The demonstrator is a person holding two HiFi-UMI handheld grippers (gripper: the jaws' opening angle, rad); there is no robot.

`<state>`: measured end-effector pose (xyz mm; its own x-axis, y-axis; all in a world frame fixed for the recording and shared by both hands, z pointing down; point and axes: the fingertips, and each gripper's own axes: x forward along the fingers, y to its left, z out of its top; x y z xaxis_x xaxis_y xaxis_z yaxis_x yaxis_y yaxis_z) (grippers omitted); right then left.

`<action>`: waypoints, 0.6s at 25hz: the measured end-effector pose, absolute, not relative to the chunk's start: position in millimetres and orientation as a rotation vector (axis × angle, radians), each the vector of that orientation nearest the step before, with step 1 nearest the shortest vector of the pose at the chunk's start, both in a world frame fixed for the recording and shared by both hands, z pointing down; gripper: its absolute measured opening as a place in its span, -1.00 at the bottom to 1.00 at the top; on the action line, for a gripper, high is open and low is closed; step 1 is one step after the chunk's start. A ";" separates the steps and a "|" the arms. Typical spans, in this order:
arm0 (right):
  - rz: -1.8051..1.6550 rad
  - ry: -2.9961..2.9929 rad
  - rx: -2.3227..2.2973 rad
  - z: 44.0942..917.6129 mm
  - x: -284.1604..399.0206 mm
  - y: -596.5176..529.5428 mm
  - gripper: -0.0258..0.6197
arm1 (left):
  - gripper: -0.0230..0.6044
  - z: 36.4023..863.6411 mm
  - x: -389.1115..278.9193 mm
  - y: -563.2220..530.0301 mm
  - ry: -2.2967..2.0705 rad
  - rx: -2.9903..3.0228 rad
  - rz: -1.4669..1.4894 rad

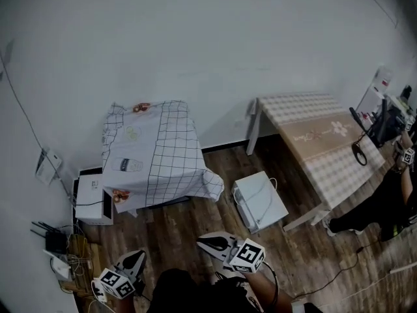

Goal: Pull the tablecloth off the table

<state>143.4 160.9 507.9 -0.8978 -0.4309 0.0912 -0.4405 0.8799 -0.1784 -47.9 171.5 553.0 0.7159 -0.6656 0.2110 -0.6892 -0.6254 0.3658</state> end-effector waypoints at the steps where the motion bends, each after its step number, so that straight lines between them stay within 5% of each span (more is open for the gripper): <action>1: 0.306 -2.995 0.702 510.3 144.8 152.0 -0.86 | -0.90 556.6 -48.0 164.1 -1.039 2.495 0.081; 15: 0.429 -2.905 0.660 522.7 72.1 -28.7 -0.86 | -0.90 545.0 -107.5 -13.3 -0.999 2.483 0.116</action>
